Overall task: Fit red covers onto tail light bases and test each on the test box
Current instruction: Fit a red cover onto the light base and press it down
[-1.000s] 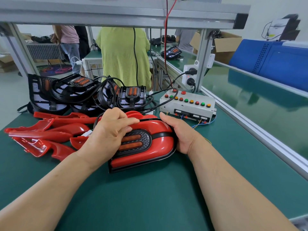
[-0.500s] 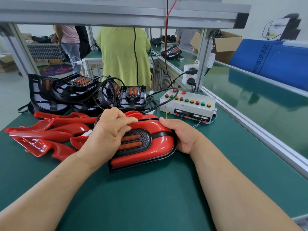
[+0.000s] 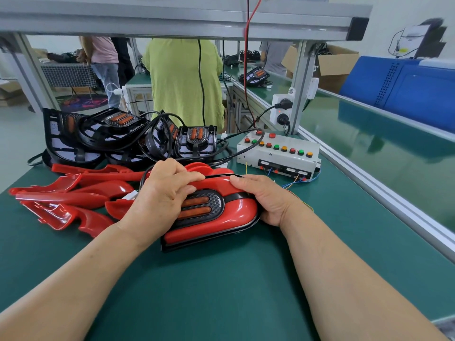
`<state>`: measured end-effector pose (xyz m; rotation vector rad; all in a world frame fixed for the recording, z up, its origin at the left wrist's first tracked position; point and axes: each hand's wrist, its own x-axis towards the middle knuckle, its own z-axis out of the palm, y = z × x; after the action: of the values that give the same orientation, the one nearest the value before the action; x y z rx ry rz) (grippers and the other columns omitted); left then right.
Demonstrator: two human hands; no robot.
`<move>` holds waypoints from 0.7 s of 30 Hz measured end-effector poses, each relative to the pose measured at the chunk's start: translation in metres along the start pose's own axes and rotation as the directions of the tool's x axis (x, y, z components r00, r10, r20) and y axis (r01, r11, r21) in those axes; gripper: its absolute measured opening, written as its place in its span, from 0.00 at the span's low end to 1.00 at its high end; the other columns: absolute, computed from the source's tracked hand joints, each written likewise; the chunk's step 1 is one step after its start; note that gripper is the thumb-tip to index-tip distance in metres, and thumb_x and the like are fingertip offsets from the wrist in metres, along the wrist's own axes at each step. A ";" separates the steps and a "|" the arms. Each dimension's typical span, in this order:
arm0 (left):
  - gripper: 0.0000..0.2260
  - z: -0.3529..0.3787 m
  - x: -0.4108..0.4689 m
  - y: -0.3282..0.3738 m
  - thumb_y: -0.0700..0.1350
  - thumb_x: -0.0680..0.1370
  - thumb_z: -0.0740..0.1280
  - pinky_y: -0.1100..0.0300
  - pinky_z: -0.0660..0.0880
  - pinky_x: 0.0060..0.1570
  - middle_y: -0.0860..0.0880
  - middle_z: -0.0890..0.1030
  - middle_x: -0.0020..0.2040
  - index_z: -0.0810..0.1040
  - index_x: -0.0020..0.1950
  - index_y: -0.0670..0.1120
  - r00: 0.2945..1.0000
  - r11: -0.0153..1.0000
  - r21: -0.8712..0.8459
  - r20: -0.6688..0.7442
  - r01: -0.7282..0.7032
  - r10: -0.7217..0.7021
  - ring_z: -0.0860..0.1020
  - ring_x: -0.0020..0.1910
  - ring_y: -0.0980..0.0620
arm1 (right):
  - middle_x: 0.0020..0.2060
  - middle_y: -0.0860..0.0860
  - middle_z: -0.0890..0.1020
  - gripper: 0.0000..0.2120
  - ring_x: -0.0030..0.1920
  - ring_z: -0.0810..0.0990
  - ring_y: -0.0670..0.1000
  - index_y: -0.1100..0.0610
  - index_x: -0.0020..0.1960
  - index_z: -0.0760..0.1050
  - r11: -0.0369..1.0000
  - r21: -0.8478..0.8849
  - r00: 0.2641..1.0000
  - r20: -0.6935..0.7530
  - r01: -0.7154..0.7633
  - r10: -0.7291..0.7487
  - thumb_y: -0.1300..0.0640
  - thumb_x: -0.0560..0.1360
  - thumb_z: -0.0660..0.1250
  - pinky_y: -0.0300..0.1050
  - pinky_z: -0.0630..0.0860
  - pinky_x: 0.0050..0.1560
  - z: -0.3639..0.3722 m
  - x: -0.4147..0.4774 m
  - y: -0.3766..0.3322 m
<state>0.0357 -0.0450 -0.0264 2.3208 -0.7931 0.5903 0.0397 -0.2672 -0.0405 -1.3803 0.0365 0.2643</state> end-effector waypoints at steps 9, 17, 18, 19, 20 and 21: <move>0.12 -0.001 0.002 -0.007 0.42 0.78 0.70 0.74 0.65 0.57 0.59 0.74 0.51 0.83 0.58 0.55 0.983 0.971 -0.155 0.032 0.182 -0.179 0.73 0.58 0.59 | 0.43 0.60 0.82 0.09 0.38 0.81 0.55 0.62 0.53 0.79 1.000 -0.009 1.000 0.007 0.016 -0.016 0.57 0.77 0.68 0.48 0.82 0.44 0.000 0.000 0.000; 0.18 -0.030 0.004 -0.028 0.68 0.66 0.70 0.57 0.75 0.47 0.54 0.85 0.46 0.84 0.47 0.57 0.797 0.736 -0.304 0.221 0.605 -0.563 0.80 0.50 0.53 | 0.47 0.62 0.83 0.14 0.42 0.82 0.56 0.63 0.59 0.79 0.999 -0.020 0.999 0.030 0.028 -0.027 0.57 0.77 0.68 0.50 0.82 0.47 -0.002 0.001 0.000; 0.22 -0.030 0.003 -0.028 0.69 0.65 0.68 0.55 0.76 0.46 0.52 0.85 0.47 0.84 0.47 0.55 0.765 0.695 -0.319 0.294 0.644 -0.573 0.81 0.50 0.50 | 0.47 0.61 0.83 0.12 0.41 0.82 0.56 0.63 0.58 0.80 0.999 -0.026 0.999 0.032 0.032 -0.031 0.57 0.77 0.68 0.50 0.82 0.46 -0.002 0.001 0.000; 0.24 -0.029 0.003 -0.027 0.69 0.66 0.67 0.52 0.78 0.48 0.49 0.86 0.48 0.85 0.48 0.52 0.735 0.658 -0.332 0.365 0.676 -0.571 0.82 0.50 0.46 | 0.46 0.60 0.83 0.11 0.40 0.82 0.55 0.62 0.57 0.80 0.999 -0.031 0.999 0.034 0.034 -0.033 0.57 0.78 0.68 0.49 0.82 0.45 -0.002 0.001 0.000; 0.25 -0.029 0.004 -0.026 0.67 0.68 0.66 0.50 0.79 0.50 0.46 0.86 0.49 0.84 0.50 0.48 0.712 0.623 -0.352 0.422 0.699 -0.561 0.83 0.51 0.44 | 0.45 0.60 0.83 0.10 0.40 0.82 0.55 0.61 0.56 0.80 0.999 -0.033 0.999 0.035 0.036 -0.034 0.57 0.78 0.68 0.49 0.82 0.45 -0.002 0.001 0.000; 0.25 -0.028 0.005 -0.024 0.65 0.70 0.66 0.51 0.80 0.48 0.46 0.86 0.49 0.84 0.52 0.46 0.698 0.587 -0.383 0.462 0.713 -0.547 0.84 0.49 0.45 | 0.45 0.60 0.84 0.10 0.40 0.82 0.55 0.61 0.56 0.80 0.999 -0.034 0.999 0.036 0.037 -0.036 0.57 0.78 0.67 0.49 0.82 0.44 -0.002 0.000 0.000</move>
<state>0.0493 -0.0126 -0.0133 1.9562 -0.1335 -0.3021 0.0402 -0.2690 -0.0409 -1.4091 -0.0228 0.2602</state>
